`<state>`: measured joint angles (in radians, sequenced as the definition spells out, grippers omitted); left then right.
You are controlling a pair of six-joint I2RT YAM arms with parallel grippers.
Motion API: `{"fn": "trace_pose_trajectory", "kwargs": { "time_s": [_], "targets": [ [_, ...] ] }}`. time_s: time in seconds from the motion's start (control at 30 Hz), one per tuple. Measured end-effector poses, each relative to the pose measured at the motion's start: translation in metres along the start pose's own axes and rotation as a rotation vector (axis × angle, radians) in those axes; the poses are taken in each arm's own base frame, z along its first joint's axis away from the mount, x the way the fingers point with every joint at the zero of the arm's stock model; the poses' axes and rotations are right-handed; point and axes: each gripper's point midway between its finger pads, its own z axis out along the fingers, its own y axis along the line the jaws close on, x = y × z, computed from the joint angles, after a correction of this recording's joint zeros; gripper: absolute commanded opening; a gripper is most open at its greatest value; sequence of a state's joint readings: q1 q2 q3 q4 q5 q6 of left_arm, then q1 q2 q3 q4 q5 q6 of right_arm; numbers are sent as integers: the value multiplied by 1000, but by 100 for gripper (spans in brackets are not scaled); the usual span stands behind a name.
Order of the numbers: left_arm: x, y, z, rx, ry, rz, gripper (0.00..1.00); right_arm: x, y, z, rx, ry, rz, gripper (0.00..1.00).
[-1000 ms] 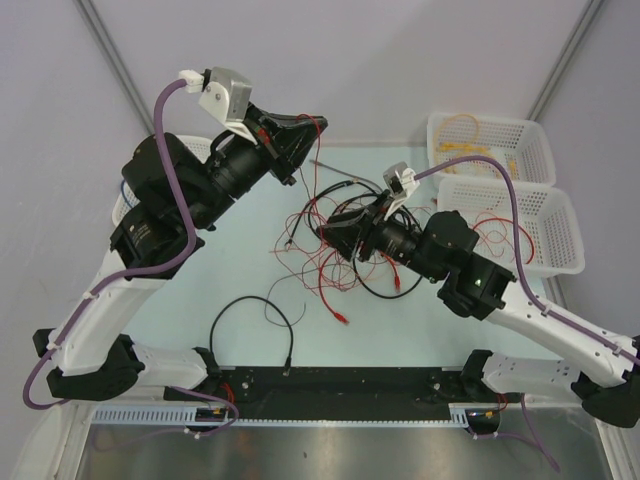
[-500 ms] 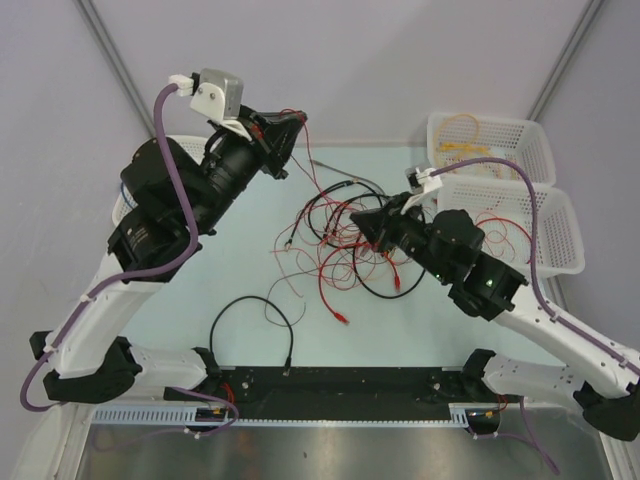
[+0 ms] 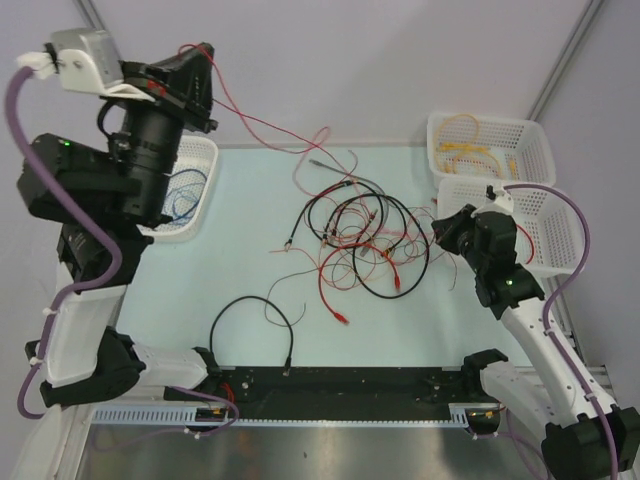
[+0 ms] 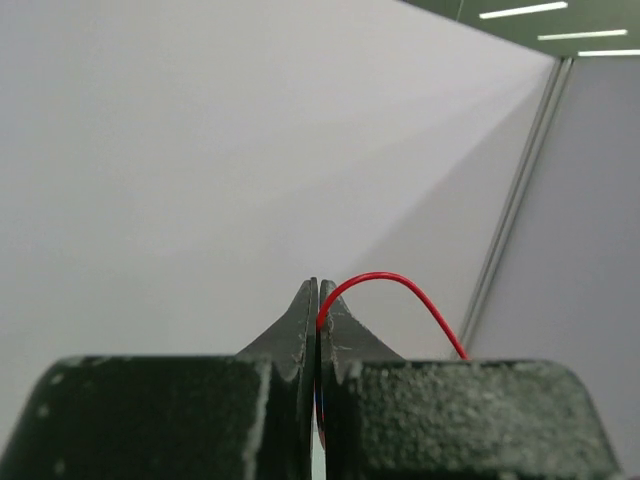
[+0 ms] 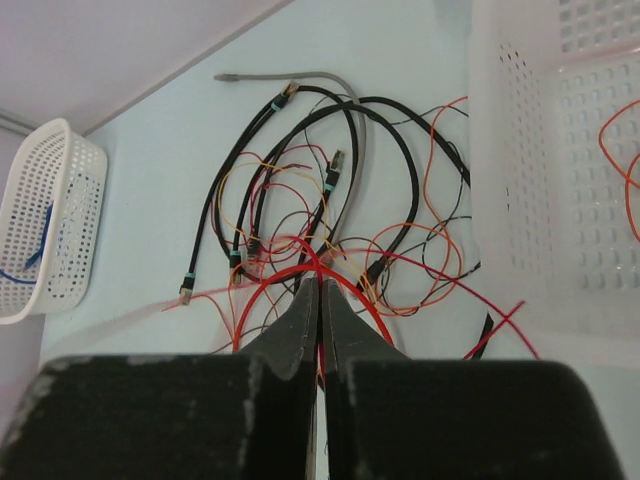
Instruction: Untangle the cables
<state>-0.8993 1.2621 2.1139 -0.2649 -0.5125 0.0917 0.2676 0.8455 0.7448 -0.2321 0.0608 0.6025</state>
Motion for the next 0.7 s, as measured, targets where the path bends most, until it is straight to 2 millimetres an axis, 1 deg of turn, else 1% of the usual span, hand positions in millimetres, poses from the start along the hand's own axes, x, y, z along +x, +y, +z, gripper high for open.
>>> {"fn": "trace_pose_trajectory", "kwargs": {
  "time_s": [0.07,0.17,0.23,0.37,0.5,0.57,0.63,0.7],
  "targets": [
    [-21,3,1,-13,-51,-13,0,5,-4,0,6,9,8,0],
    [-36,5,3,-19,-90,-19,0,9,-8,0,13,18,9,0],
    [-41,6,3,-22,-107,-20,0,10,-8,0,12,22,10,0],
    [-36,3,6,-20,-97,-15,0,9,-4,0,-7,18,14,0],
    [-12,-1,10,-14,-48,9,0,6,0,-1,-24,12,19,0],
    [8,-4,10,-9,-8,24,0,0,5,-2,-35,3,24,0],
    [32,-6,10,-4,39,35,0,-12,15,-6,-56,-20,31,0],
    [59,-7,7,0,93,51,0,-35,31,-11,-88,-64,33,0]
  ]
}}
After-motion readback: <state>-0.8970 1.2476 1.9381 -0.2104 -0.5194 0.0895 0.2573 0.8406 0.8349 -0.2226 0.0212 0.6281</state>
